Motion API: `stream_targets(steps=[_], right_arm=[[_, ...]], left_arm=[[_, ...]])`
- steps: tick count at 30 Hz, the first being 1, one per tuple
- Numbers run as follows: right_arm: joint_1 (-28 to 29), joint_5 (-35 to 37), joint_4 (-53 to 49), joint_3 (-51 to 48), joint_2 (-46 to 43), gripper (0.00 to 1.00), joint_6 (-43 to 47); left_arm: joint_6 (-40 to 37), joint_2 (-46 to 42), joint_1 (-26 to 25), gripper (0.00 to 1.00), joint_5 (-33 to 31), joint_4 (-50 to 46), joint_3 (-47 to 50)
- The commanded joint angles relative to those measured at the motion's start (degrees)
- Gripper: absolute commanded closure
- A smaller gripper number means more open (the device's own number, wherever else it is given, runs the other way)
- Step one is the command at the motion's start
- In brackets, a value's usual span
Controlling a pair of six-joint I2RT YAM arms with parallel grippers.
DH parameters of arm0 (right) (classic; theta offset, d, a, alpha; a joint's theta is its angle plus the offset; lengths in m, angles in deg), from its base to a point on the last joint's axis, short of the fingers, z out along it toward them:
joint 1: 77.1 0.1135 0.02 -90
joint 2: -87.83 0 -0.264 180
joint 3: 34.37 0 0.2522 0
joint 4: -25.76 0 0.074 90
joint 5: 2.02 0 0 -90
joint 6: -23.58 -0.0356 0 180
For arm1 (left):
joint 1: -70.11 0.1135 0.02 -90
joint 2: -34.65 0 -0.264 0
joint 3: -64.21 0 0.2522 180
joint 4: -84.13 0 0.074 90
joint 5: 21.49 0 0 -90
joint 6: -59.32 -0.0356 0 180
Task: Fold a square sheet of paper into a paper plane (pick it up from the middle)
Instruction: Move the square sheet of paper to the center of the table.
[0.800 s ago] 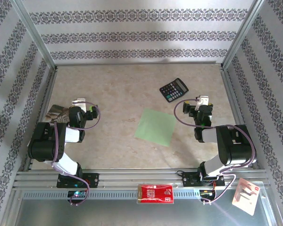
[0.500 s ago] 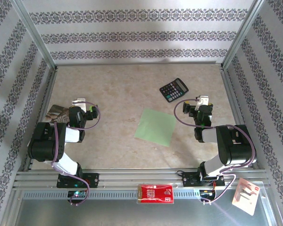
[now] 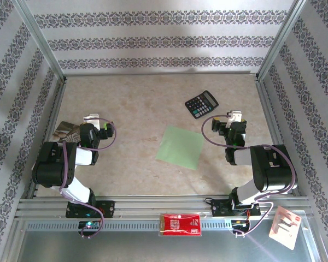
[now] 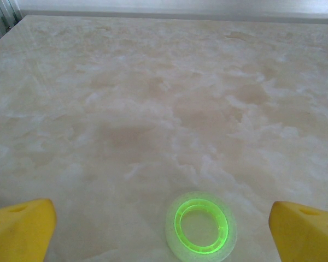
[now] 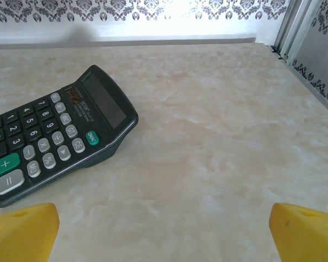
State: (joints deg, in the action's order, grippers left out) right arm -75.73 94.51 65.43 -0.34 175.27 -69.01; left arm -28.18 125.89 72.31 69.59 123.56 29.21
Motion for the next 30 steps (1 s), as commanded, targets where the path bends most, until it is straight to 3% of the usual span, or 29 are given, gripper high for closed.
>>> stream_targets(steps=[1,8,11,14,16,17,21,23,26,30], right_arm=[[0.2,-1.0,1.3,0.9,0.1,0.02,0.3],[0.3,-0.6,1.4,0.8,0.0,0.02,0.4],[2.2,3.8,-0.2,0.6,-3.4,0.02,1.3],[3.9,7.8,-11.4,2.1,-13.9,0.02,1.7],[2.5,11.3,-22.1,4.3,-21.1,0.02,-8.5],[0.7,9.5,-28.3,5.6,-24.8,0.02,-12.9],[-1.1,7.5,-49.3,9.6,-32.5,0.05,-25.6],[2.6,3.2,-56.8,11.6,-32.2,0.12,-27.9],[13.2,2.4,-66.2,15.0,-28.3,0.17,-30.2],[25.7,2.2,-72.8,18.5,-21.2,0.29,-31.6]], left_arm=[[-0.6,-0.1,-0.5,0.00,-0.2,3.2,0.1],[-0.4,-0.3,-0.5,0.00,-0.6,4.2,0.6],[-0.5,-5.0,-0.5,0.00,-0.8,1.8,1.4],[1.0,-12.9,-0.5,0.00,-4.6,-6.3,0.8],[6.2,-18.9,-0.5,0.00,-10.4,-15.7,-0.8],[9.0,-21.8,-0.3,0.00,-11.7,-20.6,-1.9],[17.7,-29.0,-0.3,0.00,-3.6,-32.1,-4.6],[26.0,-31.0,-0.5,0.00,2.4,-38.6,-6.6],[33.1,-30.1,-4.1,0.00,9.7,-43.3,-9.0],[30.6,-26.8,-15.5,0.00,3.0,-58.3,-16.6]])
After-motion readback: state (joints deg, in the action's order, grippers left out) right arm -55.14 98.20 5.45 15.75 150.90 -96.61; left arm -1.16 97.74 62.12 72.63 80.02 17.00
